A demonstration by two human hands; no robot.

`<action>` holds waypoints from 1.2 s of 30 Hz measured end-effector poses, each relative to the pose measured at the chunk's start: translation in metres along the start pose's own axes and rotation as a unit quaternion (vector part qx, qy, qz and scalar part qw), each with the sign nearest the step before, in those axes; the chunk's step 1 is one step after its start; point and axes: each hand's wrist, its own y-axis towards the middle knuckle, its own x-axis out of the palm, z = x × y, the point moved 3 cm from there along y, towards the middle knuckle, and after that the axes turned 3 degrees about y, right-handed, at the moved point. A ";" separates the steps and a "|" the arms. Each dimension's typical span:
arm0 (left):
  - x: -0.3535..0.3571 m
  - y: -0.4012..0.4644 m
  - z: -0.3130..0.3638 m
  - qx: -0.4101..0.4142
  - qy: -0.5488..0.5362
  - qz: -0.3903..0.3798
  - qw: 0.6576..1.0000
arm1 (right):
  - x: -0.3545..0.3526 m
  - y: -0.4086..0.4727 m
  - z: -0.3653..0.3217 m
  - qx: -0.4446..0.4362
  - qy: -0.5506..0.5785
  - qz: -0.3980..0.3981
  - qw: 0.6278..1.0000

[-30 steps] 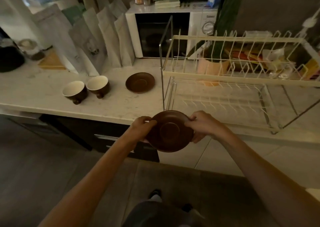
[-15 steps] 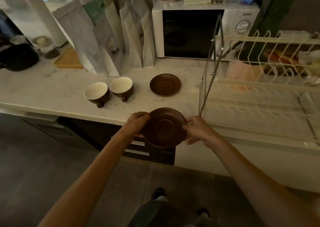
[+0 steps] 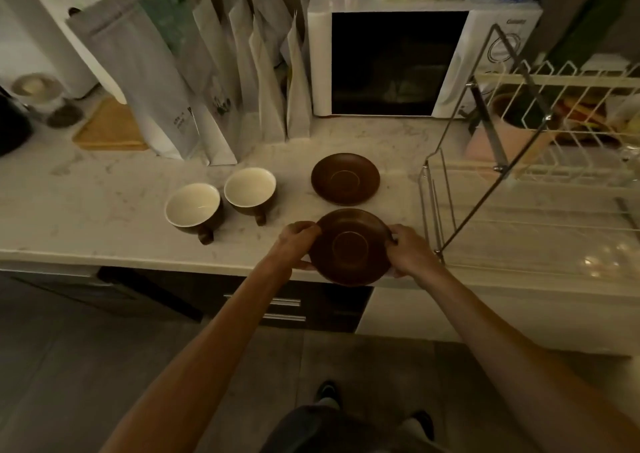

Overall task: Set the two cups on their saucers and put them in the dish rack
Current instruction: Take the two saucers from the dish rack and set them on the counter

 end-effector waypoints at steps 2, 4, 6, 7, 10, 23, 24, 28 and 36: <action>0.000 0.004 -0.002 -0.010 -0.007 -0.006 1.000 | 0.000 0.003 -0.001 -0.001 -0.001 0.006 1.000; -0.001 0.007 -0.004 -0.016 -0.015 -0.010 1.000 | 0.001 0.005 -0.002 -0.002 -0.007 0.006 1.000; -0.002 0.009 -0.005 -0.015 -0.018 -0.014 1.000 | 0.002 0.007 -0.004 -0.006 -0.016 0.001 1.000; -0.002 0.010 -0.005 -0.014 -0.018 -0.017 1.000 | 0.003 0.009 -0.004 -0.008 -0.020 0.001 1.000; -0.003 0.013 -0.007 -0.009 -0.022 -0.026 0.999 | 0.003 0.012 -0.004 -0.005 -0.025 0.009 1.000; -0.004 0.021 -0.007 -0.006 -0.023 -0.044 0.999 | 0.009 0.022 0.004 0.007 -0.040 0.022 0.999; -0.004 0.021 -0.007 -0.004 -0.022 -0.045 0.999 | 0.009 0.022 0.004 0.004 -0.044 0.022 0.999; -0.009 0.019 -0.011 0.007 0.001 -0.040 0.999 | 0.006 0.024 0.000 -0.035 -0.147 0.030 0.988; -0.058 0.011 -0.021 0.053 0.074 0.066 0.994 | 0.004 0.021 -0.051 -0.151 -0.297 0.175 0.927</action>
